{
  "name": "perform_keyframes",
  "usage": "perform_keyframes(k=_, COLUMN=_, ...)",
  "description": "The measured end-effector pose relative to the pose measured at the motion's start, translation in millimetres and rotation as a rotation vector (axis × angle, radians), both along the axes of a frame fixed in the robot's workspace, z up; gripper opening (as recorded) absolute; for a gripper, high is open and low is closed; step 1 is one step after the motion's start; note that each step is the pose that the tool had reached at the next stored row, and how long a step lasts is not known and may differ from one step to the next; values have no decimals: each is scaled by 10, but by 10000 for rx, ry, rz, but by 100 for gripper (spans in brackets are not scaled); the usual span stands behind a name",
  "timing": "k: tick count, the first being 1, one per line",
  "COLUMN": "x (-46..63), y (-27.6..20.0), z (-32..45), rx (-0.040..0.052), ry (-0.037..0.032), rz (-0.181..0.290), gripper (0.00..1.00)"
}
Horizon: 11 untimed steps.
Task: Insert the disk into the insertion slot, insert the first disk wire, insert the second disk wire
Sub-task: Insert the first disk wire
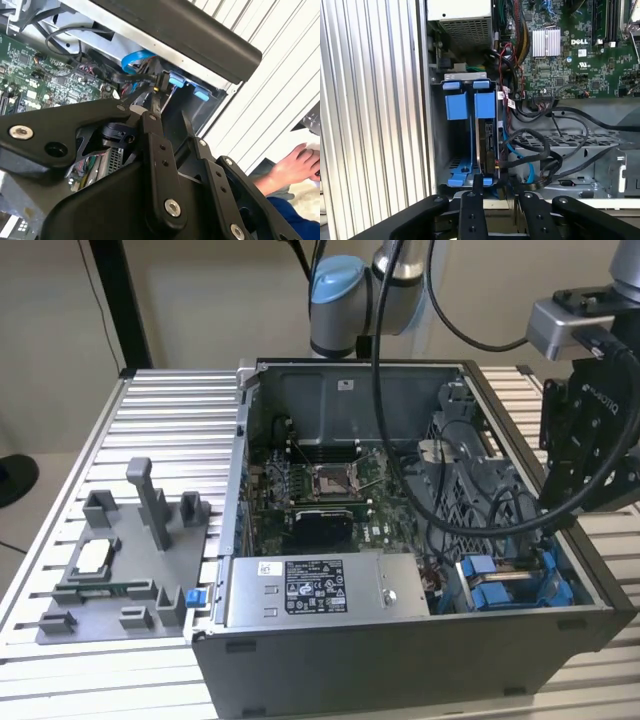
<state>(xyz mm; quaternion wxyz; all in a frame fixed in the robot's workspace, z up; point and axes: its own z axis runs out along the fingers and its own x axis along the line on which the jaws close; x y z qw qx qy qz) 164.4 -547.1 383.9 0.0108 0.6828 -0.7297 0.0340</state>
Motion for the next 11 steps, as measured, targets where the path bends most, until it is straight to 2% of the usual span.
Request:
perform_keyframes(k=4, x=137, y=0, z=1, rx=-2, ry=243, rz=0, gripper=100)
perform_keyframes(k=7, x=220, y=0, z=1, rx=-1, ry=401, rz=-1, gripper=100)
perform_keyframes(k=8, x=233, y=0, z=0, rx=-2, ry=423, rz=-1, gripper=100)
perform_keyframes(k=11, x=234, y=0, z=0, rx=-1, ry=425, rz=10, gripper=100)
